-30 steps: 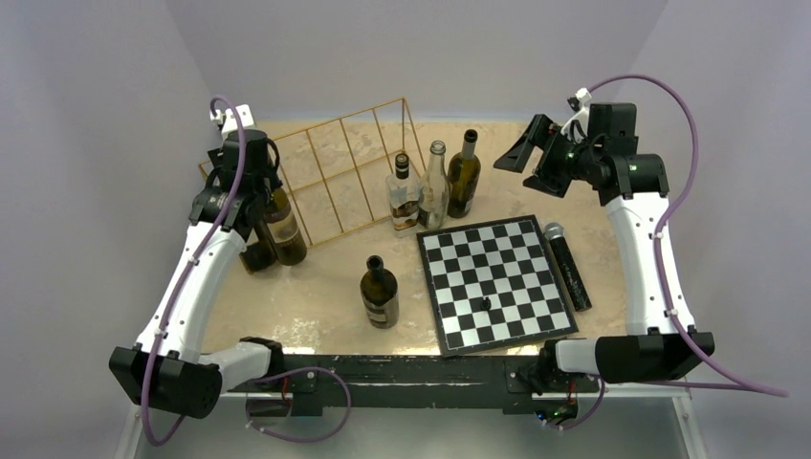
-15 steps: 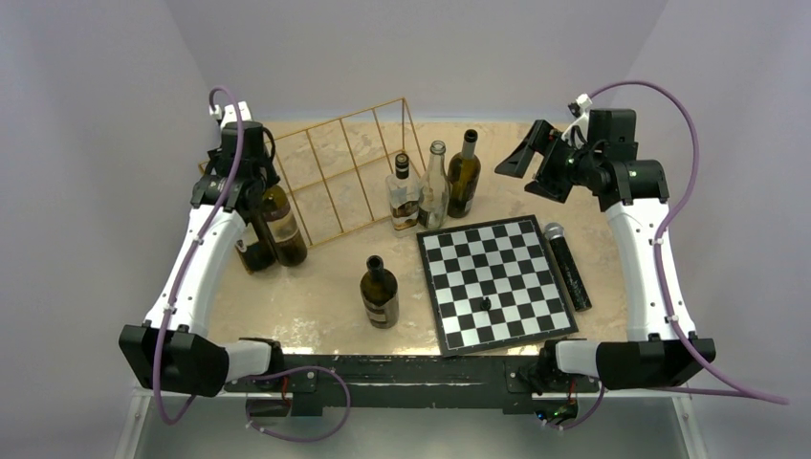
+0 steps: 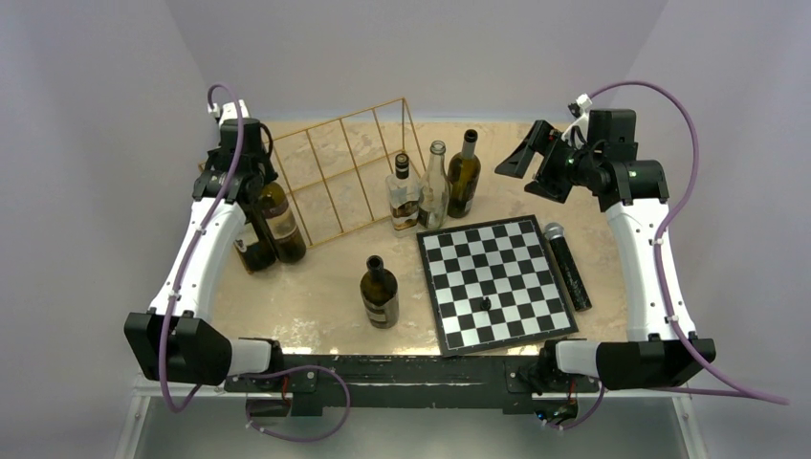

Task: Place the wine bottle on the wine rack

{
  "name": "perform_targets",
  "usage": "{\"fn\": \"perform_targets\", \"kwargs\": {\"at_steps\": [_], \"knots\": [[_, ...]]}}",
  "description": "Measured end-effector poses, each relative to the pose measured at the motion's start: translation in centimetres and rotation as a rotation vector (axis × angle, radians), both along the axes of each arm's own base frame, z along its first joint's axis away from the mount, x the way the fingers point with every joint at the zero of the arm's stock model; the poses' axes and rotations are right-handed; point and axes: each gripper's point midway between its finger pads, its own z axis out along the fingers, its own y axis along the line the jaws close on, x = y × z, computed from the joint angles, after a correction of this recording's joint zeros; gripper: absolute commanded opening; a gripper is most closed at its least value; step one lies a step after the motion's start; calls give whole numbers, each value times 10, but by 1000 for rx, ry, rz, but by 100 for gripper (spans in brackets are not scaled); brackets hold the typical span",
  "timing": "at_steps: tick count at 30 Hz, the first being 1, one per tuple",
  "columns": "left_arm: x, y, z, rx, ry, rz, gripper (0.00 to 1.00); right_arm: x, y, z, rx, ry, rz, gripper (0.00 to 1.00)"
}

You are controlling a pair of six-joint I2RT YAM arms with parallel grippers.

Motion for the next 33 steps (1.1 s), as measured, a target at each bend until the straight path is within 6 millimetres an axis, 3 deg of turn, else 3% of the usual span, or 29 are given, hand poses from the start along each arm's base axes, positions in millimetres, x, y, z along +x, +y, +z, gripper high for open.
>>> {"fn": "perform_targets", "kwargs": {"at_steps": [22,33], "knots": [[13,4,-11,-13,-25,5,0,0,0,-4,6,15,-6,91],[16,6,-13,-9,-38,13,20,0,0,-8,5,22,-7,91]]}}
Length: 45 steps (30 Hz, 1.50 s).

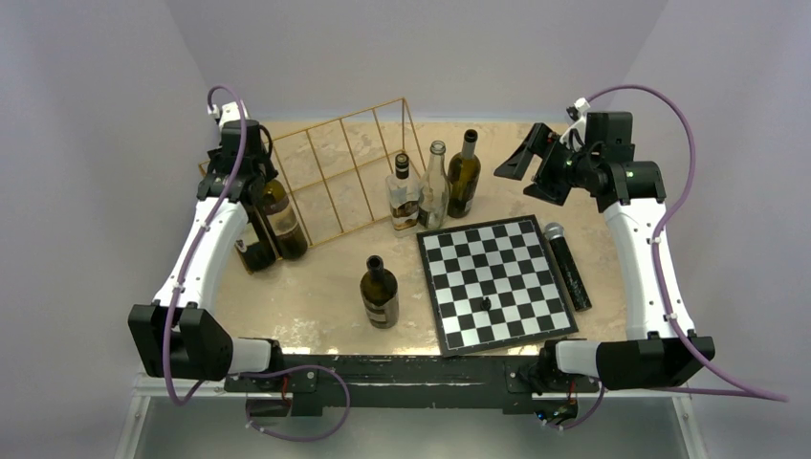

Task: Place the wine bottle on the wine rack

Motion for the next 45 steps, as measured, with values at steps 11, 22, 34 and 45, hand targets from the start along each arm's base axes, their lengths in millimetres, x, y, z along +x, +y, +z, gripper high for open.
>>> {"fn": "perform_targets", "kwargs": {"at_steps": [11,22,34,45], "knots": [[16,7,-9,13,-5,21,20,2,-4,-4,-18,6,-19,91],[42,18,-26,15,30,40,30,4,-8,-3,-36,-2,-39,91],[49,16,-42,4,74,36,49,4,-9,-2,-40,-7,-45,91],[47,13,-53,-12,124,26,57,5,-9,-1,-38,-14,-45,91]]}}
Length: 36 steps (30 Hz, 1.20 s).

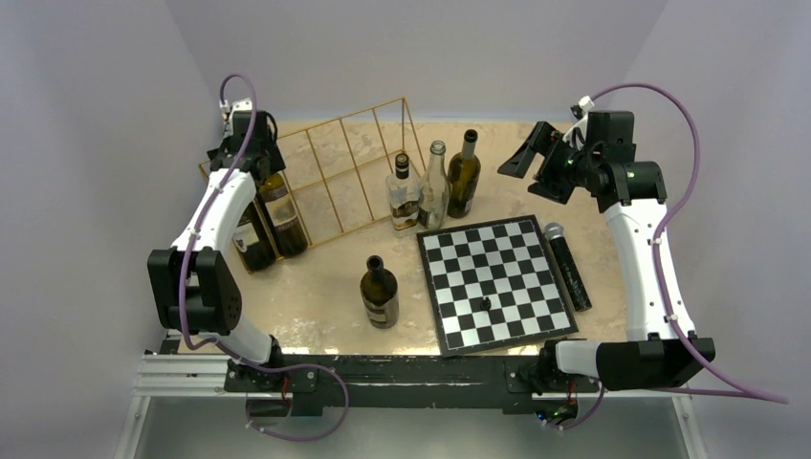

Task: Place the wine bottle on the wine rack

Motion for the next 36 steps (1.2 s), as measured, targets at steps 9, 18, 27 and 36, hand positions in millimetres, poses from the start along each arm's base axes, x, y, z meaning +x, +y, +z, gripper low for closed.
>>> {"fn": "perform_targets", "kwargs": {"at_steps": [9,18,27,36], "knots": [[-10,-6,32,-25,-60,-21,67,1,2,1,12,-2,5,91],[-19,-22,67,-84,-120,-99,94,6,6,0,29,6,25,91],[-30,-110,90,-340,-163,-537,99,11,10,1,46,8,44,91],[-119,-245,155,-522,-267,-1239,99,9,14,3,61,6,62,91]]}}
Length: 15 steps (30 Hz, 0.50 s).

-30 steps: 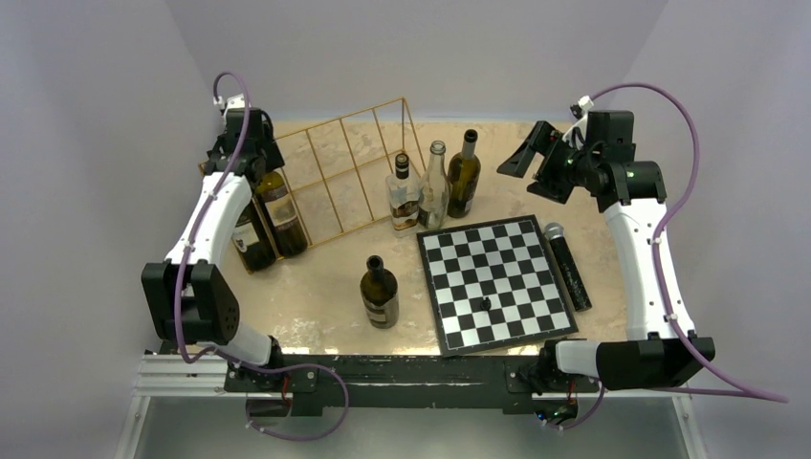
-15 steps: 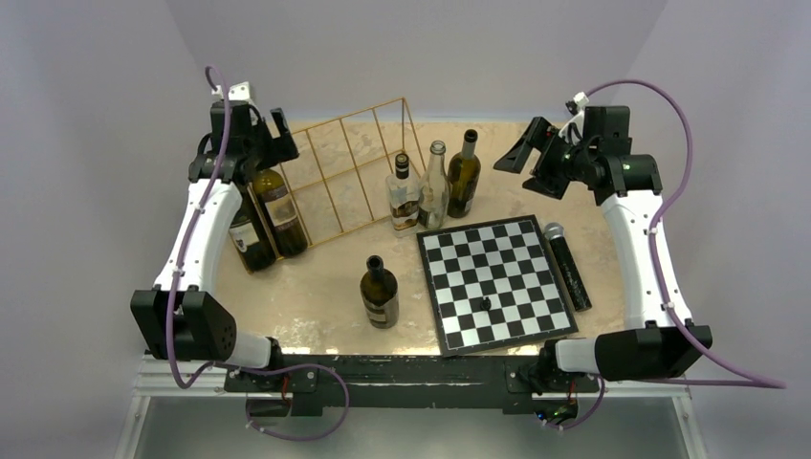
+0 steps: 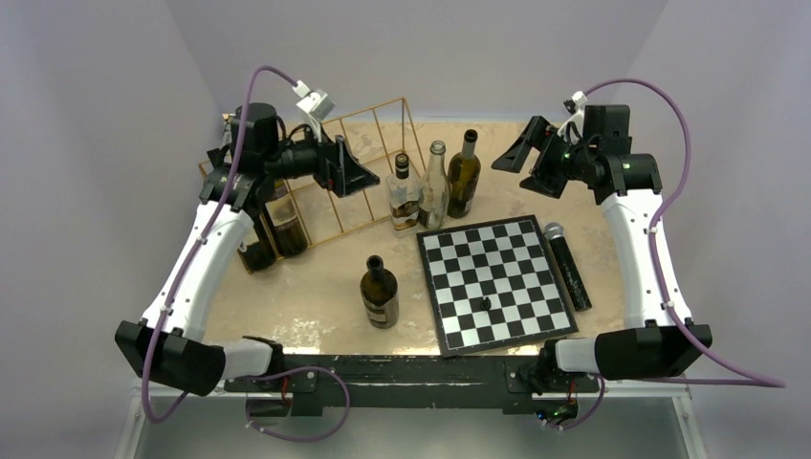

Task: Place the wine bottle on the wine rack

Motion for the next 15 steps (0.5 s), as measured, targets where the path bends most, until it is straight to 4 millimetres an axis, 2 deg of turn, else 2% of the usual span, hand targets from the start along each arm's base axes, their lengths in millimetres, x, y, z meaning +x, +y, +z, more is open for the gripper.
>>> {"fn": "perform_targets", "kwargs": {"at_steps": [3,5,10,15], "knots": [[-37,-25,9,-16,-42,-128,99,0,0,1,0,-3,0,91],[-61,-30,12,-21,-65,-168,99,0,0,2,0,-5,0,91],[-111,-32,15,-24,-110,-206,97,0,0,2,0,-5,1,91],[-138,-30,6,35,-103,-218,94,4,0,-2,-3,7,3,91]]}}
